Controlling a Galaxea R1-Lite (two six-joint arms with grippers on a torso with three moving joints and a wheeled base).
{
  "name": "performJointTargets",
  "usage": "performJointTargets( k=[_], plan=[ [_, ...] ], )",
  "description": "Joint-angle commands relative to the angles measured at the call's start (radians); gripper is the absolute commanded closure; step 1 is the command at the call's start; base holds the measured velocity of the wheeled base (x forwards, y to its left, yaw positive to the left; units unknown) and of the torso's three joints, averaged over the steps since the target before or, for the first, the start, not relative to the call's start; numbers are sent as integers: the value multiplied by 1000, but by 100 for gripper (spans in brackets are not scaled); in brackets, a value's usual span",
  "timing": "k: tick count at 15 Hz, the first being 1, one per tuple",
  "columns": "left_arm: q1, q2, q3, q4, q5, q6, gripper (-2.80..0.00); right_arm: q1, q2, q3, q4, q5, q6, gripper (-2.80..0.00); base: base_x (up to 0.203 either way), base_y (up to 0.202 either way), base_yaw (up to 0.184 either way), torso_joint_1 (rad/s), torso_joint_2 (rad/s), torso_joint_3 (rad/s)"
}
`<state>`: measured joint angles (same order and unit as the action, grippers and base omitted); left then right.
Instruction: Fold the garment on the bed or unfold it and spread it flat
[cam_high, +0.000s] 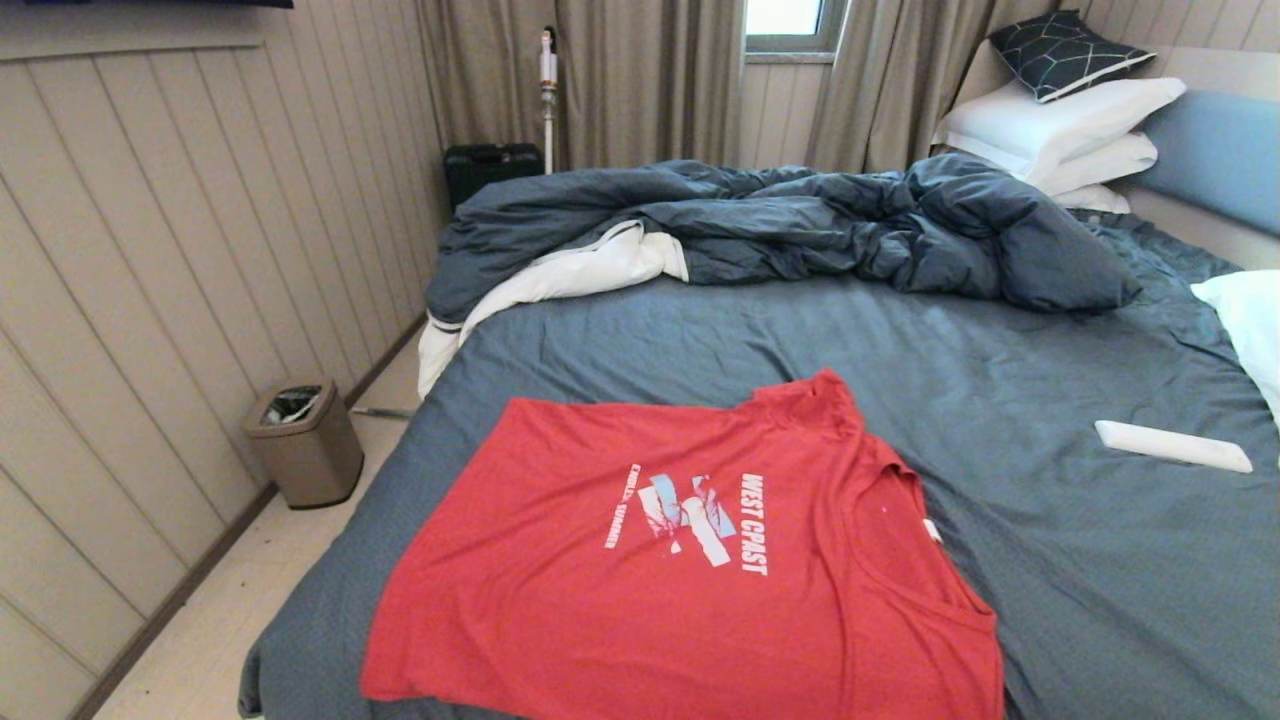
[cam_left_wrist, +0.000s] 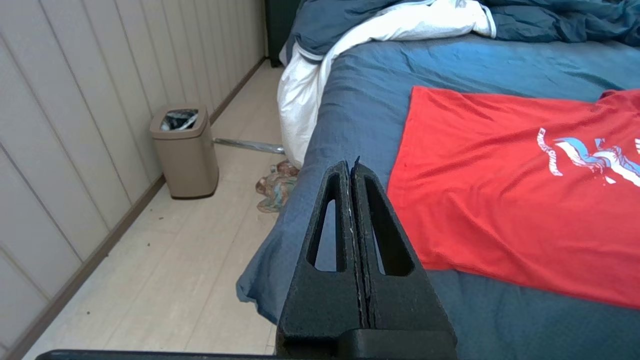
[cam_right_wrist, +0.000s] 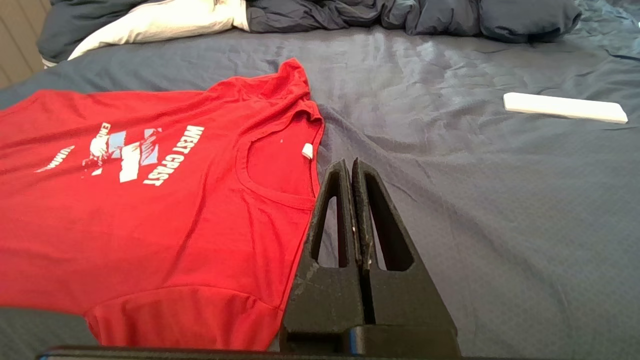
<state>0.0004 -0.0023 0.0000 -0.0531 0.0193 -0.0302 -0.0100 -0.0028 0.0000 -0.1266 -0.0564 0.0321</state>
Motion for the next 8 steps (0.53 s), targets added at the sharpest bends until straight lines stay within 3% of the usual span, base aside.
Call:
performJointTargets(
  k=[1, 8],
  plan=[
    [0, 2, 0, -1, 1, 0, 0, -1, 3, 0, -1, 0, 0, 0, 0, 0, 0, 0, 0, 0],
    [0, 2, 0, -1, 1, 0, 0, -1, 3, 0, -2, 0, 0, 0, 0, 0, 0, 0, 0, 0]
  ],
)
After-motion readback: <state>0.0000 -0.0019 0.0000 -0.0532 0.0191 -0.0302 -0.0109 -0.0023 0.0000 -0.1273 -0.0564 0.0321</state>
